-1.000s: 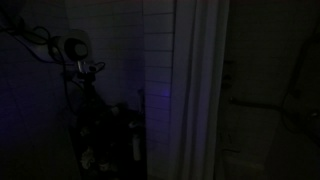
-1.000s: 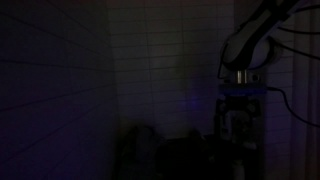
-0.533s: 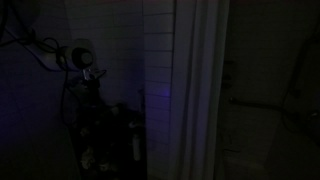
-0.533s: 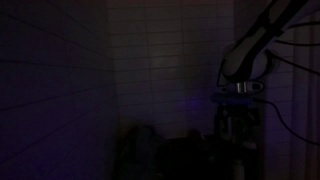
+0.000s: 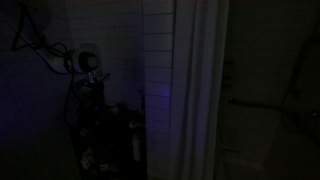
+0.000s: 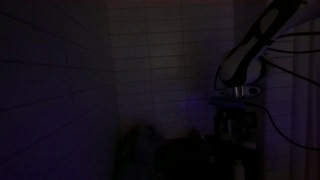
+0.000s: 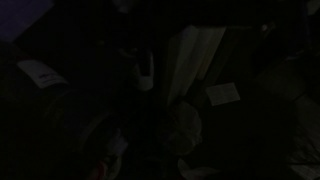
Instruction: Move the black bottle to the left
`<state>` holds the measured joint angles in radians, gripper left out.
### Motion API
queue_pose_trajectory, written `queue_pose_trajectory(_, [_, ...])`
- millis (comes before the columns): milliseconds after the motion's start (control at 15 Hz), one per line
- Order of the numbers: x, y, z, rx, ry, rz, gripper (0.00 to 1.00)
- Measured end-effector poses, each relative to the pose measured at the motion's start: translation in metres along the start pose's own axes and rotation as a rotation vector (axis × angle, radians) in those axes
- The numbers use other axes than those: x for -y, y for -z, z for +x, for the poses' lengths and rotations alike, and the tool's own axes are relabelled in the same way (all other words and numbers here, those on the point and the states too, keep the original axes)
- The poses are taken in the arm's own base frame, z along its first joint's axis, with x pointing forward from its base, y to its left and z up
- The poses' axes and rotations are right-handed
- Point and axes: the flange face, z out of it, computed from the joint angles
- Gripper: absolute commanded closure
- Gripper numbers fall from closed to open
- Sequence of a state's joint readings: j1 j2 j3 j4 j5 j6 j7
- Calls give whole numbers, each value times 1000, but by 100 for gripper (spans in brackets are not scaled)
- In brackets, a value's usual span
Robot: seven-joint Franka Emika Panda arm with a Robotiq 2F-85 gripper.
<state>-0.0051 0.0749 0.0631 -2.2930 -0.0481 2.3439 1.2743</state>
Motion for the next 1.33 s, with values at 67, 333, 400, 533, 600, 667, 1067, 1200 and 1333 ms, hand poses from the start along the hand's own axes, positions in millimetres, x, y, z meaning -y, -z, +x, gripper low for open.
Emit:
queue_pose_trajectory(67, [4,0,1,0,-1,3,0])
queue_pose_trajectory(333, [26,-3,7,-2,-11,12,0])
queue_pose_trajectory(400, [32,-3,9,-2,-13,16,0])
queue_pose_trajectory(533, [42,-3,16,-1,-23,23,0])
queue_pose_trajectory(600, [47,-2,20,-1,-29,26,0])
queue_pose_trajectory(667, [50,-2,25,0,-36,28,0])
queue_pose_trajectory(1067, [62,-5,49,29,-94,30,0])
queue_pose_trajectory(1200, [64,-7,51,40,-94,25,0])
queue_pose_trajectory(1333, [66,-8,51,48,-93,23,0])
